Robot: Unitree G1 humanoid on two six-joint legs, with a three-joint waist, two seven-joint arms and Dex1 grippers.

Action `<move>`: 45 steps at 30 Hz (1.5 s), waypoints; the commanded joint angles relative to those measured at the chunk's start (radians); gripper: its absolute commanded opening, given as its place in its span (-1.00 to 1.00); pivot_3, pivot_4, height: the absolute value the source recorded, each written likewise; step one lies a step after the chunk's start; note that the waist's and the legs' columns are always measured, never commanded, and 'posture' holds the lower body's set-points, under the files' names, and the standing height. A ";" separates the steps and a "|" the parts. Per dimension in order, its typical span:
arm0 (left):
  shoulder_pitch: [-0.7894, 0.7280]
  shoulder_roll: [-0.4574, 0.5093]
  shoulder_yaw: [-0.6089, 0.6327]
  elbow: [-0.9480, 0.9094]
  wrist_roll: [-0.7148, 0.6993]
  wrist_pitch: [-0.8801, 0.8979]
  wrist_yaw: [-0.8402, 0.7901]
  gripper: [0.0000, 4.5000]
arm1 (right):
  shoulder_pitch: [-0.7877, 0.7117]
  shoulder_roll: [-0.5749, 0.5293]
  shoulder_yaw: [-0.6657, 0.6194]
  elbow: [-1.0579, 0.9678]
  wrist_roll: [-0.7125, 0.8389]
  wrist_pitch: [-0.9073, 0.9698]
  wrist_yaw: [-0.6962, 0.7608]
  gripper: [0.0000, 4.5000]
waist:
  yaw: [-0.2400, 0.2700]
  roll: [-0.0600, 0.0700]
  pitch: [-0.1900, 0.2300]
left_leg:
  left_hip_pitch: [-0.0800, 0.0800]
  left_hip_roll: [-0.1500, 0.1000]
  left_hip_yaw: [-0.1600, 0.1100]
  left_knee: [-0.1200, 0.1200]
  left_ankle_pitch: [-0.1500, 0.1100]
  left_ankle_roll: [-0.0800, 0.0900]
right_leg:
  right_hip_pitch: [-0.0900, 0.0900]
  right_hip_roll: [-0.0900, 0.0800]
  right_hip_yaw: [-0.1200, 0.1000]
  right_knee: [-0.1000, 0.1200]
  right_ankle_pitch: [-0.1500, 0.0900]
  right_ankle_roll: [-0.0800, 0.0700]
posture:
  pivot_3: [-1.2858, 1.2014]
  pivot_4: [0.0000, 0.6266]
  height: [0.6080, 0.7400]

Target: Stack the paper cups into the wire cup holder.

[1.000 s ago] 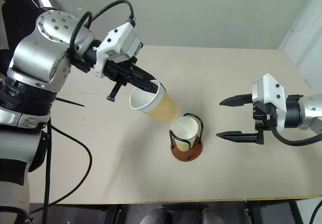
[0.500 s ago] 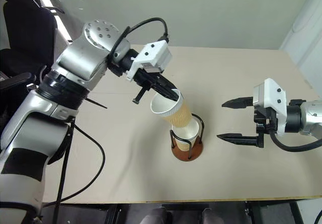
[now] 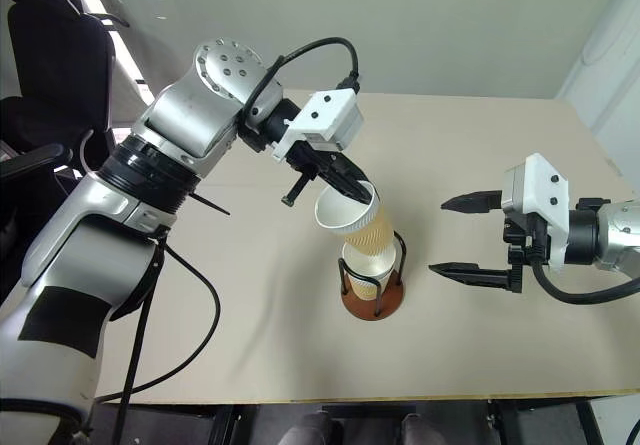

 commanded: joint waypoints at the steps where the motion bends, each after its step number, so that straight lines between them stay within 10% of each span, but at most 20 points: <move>1: -0.006 0.007 -0.003 -0.029 -0.009 -0.010 -0.032 -0.98 | 0.002 -0.001 -0.038 -0.023 0.011 -0.007 -0.010 1.00 | 0.000 0.000 0.000 | 0.000 0.000 0.000 0.000 0.000 0.000 | 0.000 0.000 0.000 0.000 0.000 0.000 | 0.03 -0.52 1.00; 21: 0.045 -0.015 -0.053 -0.023 0.101 -0.120 -0.032 -0.98 | 0.010 0.006 -0.033 -0.031 0.010 -0.011 -0.019 1.00 | 0.001 0.000 0.000 | 0.000 0.000 0.000 0.001 0.000 0.000 | 0.000 0.000 0.000 0.000 0.000 0.000 | 0.03 -0.52 1.00; 35: 0.054 -0.052 0.064 0.009 0.125 -0.088 -0.032 0.99 | 0.008 0.000 -0.017 -0.018 -0.006 -0.020 -0.011 1.00 | 0.003 0.000 0.000 | 0.000 0.000 0.001 0.002 0.000 0.000 | 0.000 0.000 0.000 0.001 0.000 0.001 | 0.03 -0.52 1.00; 45: 0.146 0.011 0.385 -0.045 0.075 0.123 0.128 0.99 | -0.043 0.053 0.024 0.029 -0.039 0.006 -0.096 1.00 | -0.001 0.000 0.000 | 0.000 0.000 0.001 0.002 0.000 0.000 | 0.000 0.001 0.000 0.001 0.000 0.001 | 0.03 -0.52 1.00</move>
